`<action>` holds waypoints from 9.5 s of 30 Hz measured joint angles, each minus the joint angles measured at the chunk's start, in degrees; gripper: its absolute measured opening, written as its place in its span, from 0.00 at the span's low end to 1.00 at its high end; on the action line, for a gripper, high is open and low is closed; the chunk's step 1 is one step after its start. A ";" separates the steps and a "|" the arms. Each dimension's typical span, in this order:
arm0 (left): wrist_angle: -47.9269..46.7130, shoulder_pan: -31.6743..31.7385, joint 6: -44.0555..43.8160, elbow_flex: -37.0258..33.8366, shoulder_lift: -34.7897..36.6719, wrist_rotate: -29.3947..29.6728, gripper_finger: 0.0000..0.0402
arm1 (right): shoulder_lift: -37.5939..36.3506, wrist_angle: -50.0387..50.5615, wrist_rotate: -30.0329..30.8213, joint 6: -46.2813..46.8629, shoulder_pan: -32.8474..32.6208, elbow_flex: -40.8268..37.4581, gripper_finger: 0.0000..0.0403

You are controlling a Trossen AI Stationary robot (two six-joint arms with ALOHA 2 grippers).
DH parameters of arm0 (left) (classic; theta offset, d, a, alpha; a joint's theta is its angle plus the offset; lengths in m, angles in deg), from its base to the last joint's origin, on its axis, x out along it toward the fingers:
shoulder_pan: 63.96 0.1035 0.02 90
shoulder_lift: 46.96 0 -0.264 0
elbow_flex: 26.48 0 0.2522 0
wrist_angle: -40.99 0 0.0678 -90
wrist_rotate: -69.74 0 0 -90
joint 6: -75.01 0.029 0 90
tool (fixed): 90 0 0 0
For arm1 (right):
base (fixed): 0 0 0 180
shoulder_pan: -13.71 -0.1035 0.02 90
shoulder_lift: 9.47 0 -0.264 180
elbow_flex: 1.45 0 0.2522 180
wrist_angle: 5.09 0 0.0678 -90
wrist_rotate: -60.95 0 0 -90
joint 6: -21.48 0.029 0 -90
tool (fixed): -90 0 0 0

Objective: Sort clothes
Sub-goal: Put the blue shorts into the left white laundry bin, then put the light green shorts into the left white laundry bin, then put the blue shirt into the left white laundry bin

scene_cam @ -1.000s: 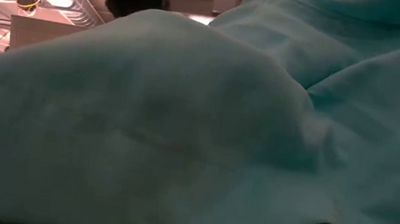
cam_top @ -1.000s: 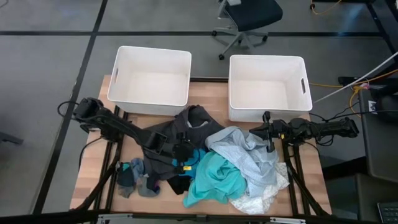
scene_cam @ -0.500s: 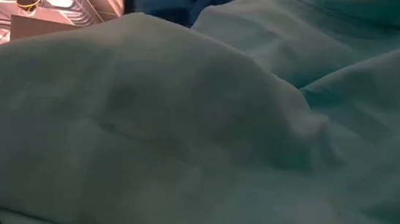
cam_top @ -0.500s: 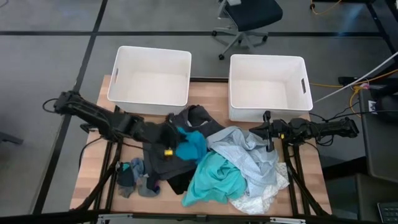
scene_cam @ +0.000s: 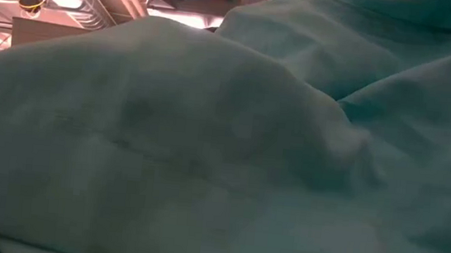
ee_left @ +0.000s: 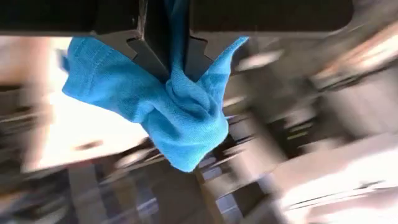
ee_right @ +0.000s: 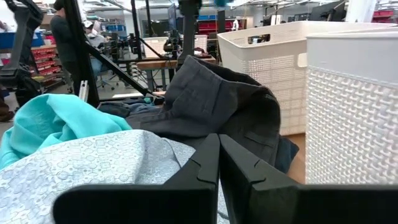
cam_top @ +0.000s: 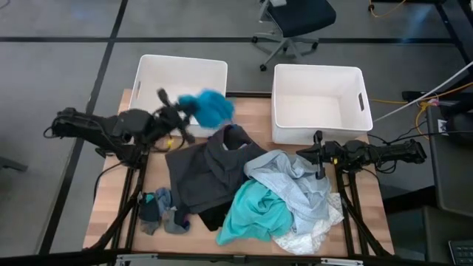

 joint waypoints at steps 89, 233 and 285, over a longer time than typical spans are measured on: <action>5.47 -14.10 -46.26 1.16 -32.38 -39.23 0.48 | 0.00 0.54 -0.18 1.48 0.00 0.02 0.03; -25.88 45.92 -32.98 1.21 -6.51 -10.84 0.03 | 0.01 0.80 -1.65 3.48 0.00 -0.04 0.03; -19.58 36.03 -49.87 1.21 -0.41 -52.31 0.46 | 0.01 0.97 -1.71 3.58 -0.02 -0.02 0.03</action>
